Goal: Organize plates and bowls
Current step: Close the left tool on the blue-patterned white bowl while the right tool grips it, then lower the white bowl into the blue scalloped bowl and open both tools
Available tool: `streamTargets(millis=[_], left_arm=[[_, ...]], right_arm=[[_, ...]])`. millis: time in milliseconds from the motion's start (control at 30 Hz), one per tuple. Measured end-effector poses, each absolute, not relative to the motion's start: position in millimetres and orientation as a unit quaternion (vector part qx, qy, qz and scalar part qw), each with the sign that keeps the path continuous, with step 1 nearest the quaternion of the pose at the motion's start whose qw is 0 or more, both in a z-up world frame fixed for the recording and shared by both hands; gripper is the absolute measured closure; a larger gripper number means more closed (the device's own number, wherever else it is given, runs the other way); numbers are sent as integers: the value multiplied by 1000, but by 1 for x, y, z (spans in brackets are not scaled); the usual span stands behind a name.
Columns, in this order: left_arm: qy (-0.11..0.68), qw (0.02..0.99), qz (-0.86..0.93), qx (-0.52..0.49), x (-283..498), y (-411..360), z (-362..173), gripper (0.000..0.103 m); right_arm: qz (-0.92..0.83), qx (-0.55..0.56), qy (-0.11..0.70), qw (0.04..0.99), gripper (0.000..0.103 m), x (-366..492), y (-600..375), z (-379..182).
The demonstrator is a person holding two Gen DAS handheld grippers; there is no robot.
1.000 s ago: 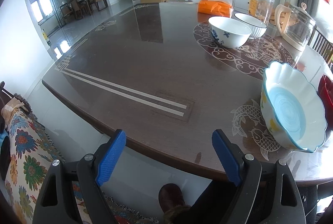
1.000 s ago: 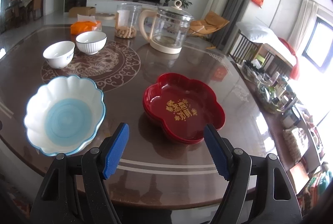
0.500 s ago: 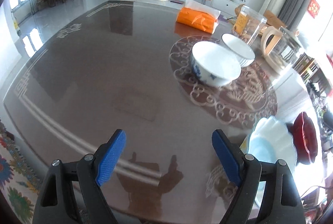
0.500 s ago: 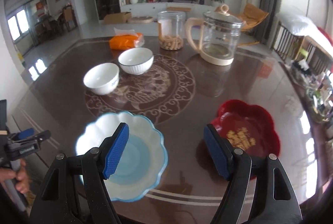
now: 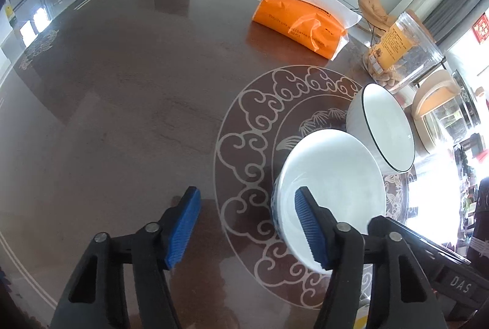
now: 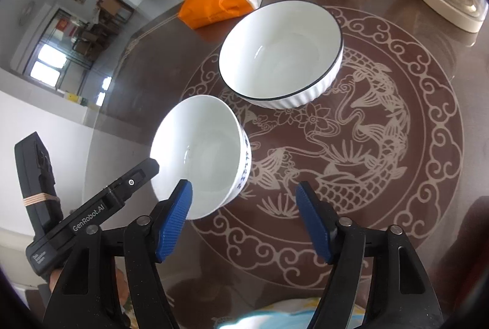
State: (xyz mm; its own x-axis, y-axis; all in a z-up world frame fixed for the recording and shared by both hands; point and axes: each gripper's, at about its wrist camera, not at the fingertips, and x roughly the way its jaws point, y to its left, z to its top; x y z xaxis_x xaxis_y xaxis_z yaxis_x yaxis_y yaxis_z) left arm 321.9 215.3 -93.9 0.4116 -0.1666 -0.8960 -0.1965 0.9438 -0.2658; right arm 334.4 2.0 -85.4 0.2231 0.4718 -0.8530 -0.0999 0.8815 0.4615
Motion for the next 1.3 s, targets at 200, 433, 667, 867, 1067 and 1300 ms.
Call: streamTargets(millis=[200, 433, 667, 867, 1067, 1300], left_arm=[[546, 823, -23, -155, 334, 201, -97, 97], [537, 834, -24, -128, 304, 189, -76, 99], [510, 852, -52, -105, 228, 156, -23, 98], [496, 859, -79, -96, 161, 113, -15, 97], [505, 856, -83, -79, 129, 78, -40, 97], [514, 851, -79, -68, 126, 60, -59, 97]], right_arm=[[183, 147, 604, 762, 75, 345, 13, -99], [191, 150, 605, 758, 88, 334, 12, -91], [220, 152, 585, 766, 89, 283, -19, -41], [214, 142, 579, 774, 88, 217, -58, -15], [184, 142, 600, 766, 88, 183, -91, -38], [161, 155, 610, 761, 88, 164, -113, -64]])
